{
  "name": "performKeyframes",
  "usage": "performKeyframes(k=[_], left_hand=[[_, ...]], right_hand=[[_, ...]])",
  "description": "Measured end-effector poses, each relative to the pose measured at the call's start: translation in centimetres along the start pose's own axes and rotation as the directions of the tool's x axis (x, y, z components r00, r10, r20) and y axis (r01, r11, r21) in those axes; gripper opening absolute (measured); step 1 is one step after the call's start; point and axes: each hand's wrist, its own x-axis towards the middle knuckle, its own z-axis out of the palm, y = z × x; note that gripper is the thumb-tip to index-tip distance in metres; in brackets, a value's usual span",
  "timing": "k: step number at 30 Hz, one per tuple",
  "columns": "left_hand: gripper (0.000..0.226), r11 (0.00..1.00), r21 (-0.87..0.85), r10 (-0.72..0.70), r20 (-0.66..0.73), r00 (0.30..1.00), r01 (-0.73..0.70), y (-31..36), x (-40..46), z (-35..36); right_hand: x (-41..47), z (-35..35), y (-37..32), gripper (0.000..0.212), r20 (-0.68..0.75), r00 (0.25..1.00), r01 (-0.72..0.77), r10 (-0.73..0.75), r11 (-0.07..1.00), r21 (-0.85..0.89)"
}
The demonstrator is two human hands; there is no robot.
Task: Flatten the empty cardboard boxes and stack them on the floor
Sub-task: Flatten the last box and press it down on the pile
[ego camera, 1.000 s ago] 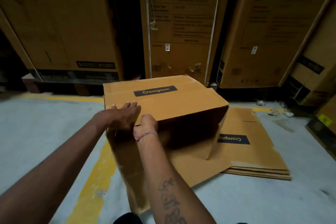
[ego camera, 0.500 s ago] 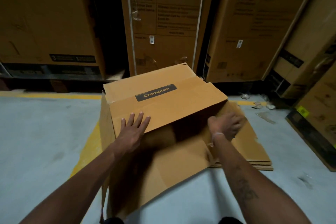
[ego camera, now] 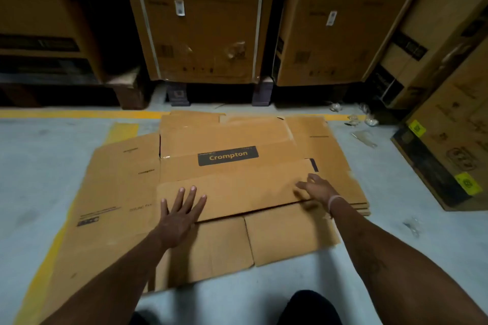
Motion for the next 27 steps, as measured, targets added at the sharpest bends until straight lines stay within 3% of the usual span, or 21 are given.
performKeyframes(k=[3,5,7,9,11,14,15,17,19,20,21,23,25,27], left_hand=[[0.079,0.999,-0.047,-0.017,0.088,0.996,0.021,0.5,0.8,1.4],[0.086,0.997,-0.077,-0.022,0.066,0.998,0.027,0.5,1.3,2.0],[0.097,0.999,-0.018,-0.034,-0.085,0.996,0.032,0.8,1.1,1.9],[0.102,0.999,0.012,-0.046,-0.262,0.964,0.051,1.3,0.9,0.9],[0.093,0.997,-0.011,-0.073,-0.46,0.885,0.076,1.8,1.0,-1.1],[0.073,0.99,-0.056,-0.142,-0.537,0.832,0.133,2.8,1.5,-5.4],[0.08,0.984,-0.102,-0.177,-0.481,0.859,0.145,3.0,1.4,-7.1],[0.091,0.94,-0.319,-0.196,-0.219,0.956,0.12,3.1,1.3,-10.1],[0.08,0.9,-0.398,-0.119,0.163,0.979,0.176,3.1,1.4,-10.8],[0.074,0.935,-0.314,-0.083,0.267,0.96,0.168,3.1,1.2,-10.1],[0.073,0.97,-0.197,-0.075,0.314,0.946,0.143,3.0,0.9,-8.9],[0.086,0.99,-0.095,-0.068,0.322,0.944,0.104,2.9,0.2,-5.4],[0.11,0.976,-0.144,-0.102,0.36,0.927,0.163,3.1,-0.6,-2.3],[0.125,0.971,-0.15,-0.121,0.371,0.921,0.188,3.6,-1.3,-0.1]], right_hand=[[0.4,1.2,1.2,0.092,0.116,0.993,0.012,-0.011,1.0,-0.01],[0.7,2.2,1.2,0.094,0.061,0.996,0.076,-0.065,0.98,-0.185],[0.7,3.2,0.4,0.094,-0.002,0.984,0.167,-0.178,0.93,-0.327],[0.4,4.3,-1.2,0.088,-0.01,0.961,0.258,-0.278,0.906,-0.335],[0.1,5.3,-3.7,0.078,-0.048,0.917,0.356,-0.395,0.868,-0.347],[-0.9,5.7,-8.5,0.073,-0.165,0.853,0.395,-0.495,0.819,-0.416],[-1.1,5.1,-10.1,0.073,-0.128,0.89,0.356,-0.437,0.843,-0.404],[-1.5,3.9,-12.3,0.073,0.18,0.978,0.158,-0.1,0.925,-0.345],[-2.0,3.2,-12.5,0.072,0.444,0.867,0.01,0.225,0.884,-0.468],[-1.9,3.3,-11.7,0.072,0.457,0.846,0.02,0.275,0.84,-0.542],[-1.5,3.8,-10.4,0.076,0.416,0.874,0.064,0.252,0.789,-0.611],[-0.3,5.2,-6.9,0.091,0.282,0.956,0.148,0.081,0.696,-0.702],[0.4,6.1,-3.2,0.103,0.155,0.988,0.123,-0.018,0.706,-0.698],[1.2,6.3,0.0,0.11,0.031,0.999,-0.001,0.027,0.774,-0.633]])
